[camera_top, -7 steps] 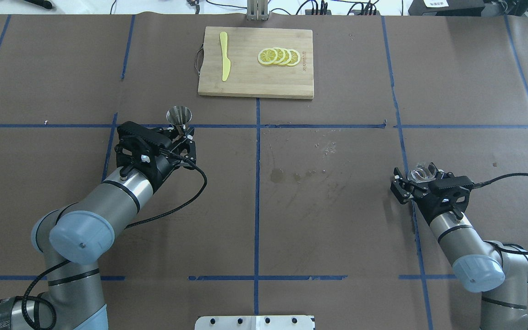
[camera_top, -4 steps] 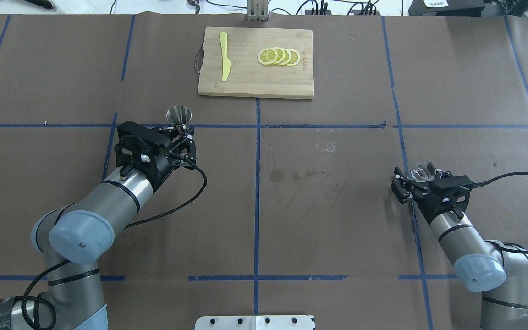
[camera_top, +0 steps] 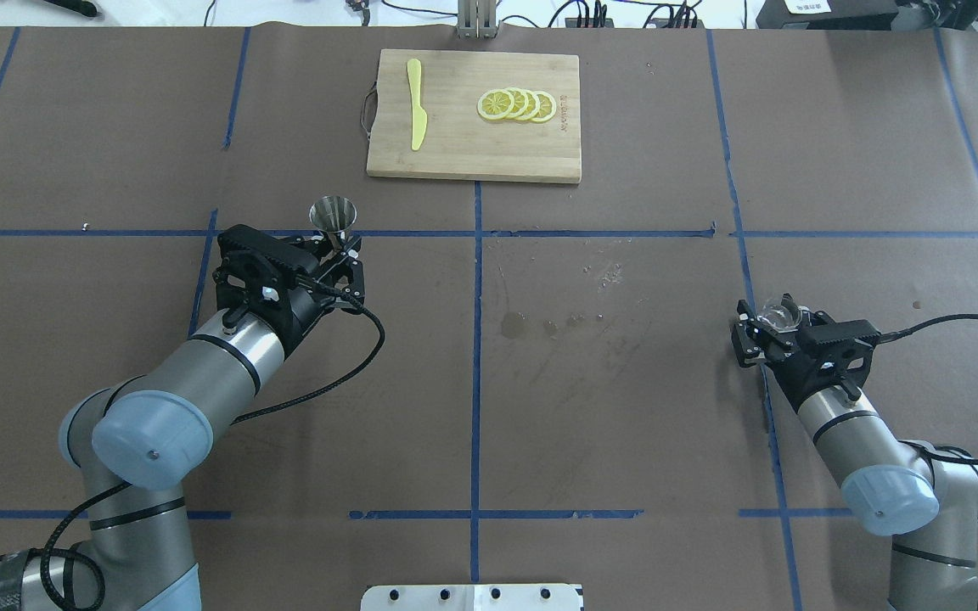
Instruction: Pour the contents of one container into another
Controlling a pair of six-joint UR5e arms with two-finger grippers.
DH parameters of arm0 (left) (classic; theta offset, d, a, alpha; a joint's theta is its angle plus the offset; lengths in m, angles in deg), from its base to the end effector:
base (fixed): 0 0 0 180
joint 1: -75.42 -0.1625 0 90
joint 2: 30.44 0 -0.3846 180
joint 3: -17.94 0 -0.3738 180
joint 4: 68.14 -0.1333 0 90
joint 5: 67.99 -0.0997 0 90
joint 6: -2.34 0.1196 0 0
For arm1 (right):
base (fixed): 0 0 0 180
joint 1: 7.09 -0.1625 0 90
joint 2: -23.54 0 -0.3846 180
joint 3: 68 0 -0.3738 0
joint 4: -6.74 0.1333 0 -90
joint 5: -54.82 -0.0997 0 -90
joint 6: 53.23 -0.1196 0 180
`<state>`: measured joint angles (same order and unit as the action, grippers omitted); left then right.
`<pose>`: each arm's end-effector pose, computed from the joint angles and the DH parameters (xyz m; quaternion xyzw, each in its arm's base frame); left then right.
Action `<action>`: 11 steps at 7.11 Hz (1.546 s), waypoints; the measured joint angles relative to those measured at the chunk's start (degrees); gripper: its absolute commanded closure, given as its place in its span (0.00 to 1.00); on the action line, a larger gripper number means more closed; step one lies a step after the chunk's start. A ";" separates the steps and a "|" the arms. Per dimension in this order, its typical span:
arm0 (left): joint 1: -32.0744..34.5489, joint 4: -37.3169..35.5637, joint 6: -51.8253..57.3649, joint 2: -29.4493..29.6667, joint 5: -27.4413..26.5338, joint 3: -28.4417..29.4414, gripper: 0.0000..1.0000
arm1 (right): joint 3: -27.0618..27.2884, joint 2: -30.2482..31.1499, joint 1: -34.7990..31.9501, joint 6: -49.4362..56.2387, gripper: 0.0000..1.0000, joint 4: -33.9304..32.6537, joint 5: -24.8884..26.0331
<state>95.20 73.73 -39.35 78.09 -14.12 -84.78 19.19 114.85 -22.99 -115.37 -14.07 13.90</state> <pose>0.4482 -0.3778 0.2458 0.5454 0.3927 -0.0241 0.7401 -0.3976 -0.3458 0.5165 0.5072 -0.3235 0.1423 0.7860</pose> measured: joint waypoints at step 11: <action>-2.37 -0.06 0.32 4.56 0.34 2.86 1.00 | 17.18 -1.26 -7.62 23.37 1.00 -6.64 -10.33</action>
<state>92.83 73.66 -39.02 82.66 -13.78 -81.91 36.38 113.58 -30.62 -92.00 -20.71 3.57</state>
